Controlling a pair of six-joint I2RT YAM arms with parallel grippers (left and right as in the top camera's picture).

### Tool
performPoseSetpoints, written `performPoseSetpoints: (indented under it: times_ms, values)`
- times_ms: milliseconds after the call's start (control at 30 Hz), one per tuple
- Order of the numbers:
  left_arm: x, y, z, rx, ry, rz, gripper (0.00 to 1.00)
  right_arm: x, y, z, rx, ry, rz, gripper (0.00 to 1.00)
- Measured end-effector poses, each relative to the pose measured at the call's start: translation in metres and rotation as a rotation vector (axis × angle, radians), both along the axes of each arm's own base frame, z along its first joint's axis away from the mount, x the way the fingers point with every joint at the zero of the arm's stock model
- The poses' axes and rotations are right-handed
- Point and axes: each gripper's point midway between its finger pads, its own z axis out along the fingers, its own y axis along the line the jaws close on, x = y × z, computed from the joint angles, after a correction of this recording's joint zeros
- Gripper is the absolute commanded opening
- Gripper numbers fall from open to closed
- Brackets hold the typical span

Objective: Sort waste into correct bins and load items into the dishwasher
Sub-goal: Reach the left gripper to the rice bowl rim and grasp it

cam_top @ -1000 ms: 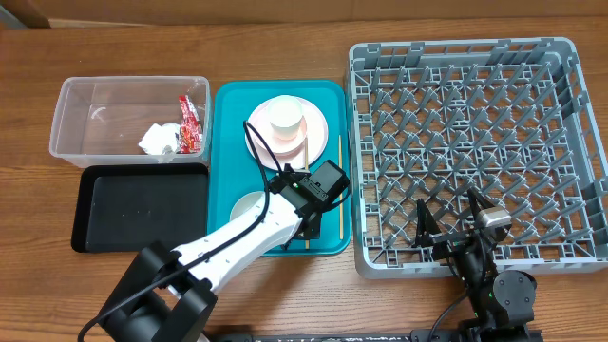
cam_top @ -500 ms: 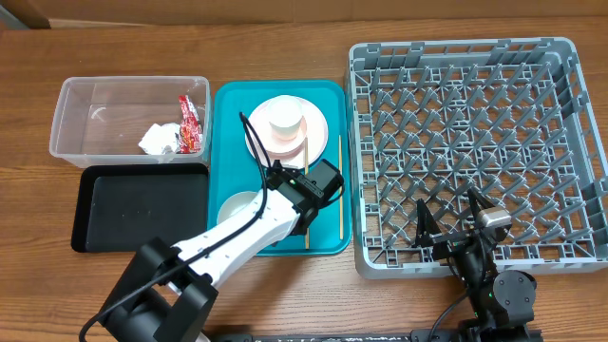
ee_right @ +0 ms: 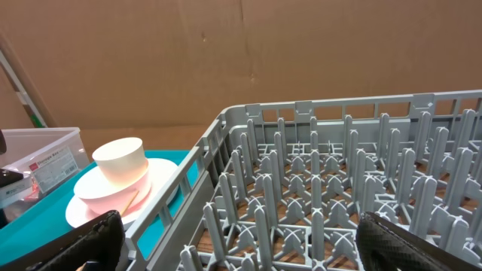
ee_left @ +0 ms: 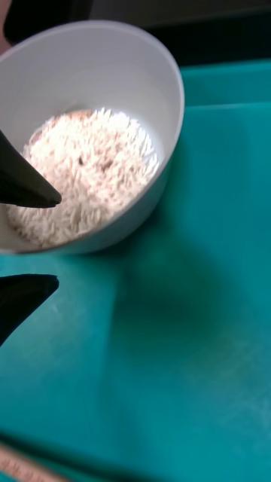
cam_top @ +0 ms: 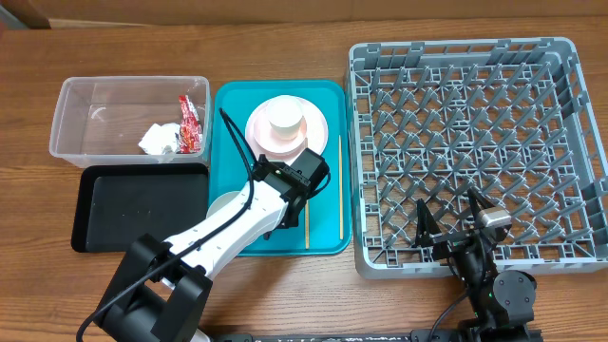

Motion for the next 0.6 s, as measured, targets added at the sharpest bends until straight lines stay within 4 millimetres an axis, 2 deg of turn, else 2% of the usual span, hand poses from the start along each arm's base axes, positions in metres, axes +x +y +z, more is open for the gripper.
performPoseSetpoints:
  times_ms: [233,600]
  values:
    - [-0.0058,-0.0071,-0.0032,-0.046,0.036,0.002,0.29,0.0000,0.0000,-0.0001,0.000,0.000,0.000,1.00]
    - [-0.0106,-0.0057,-0.0074,-0.047,0.052,0.005,0.25,0.0000,0.0000,0.0001,0.000,0.000,0.000,1.00]
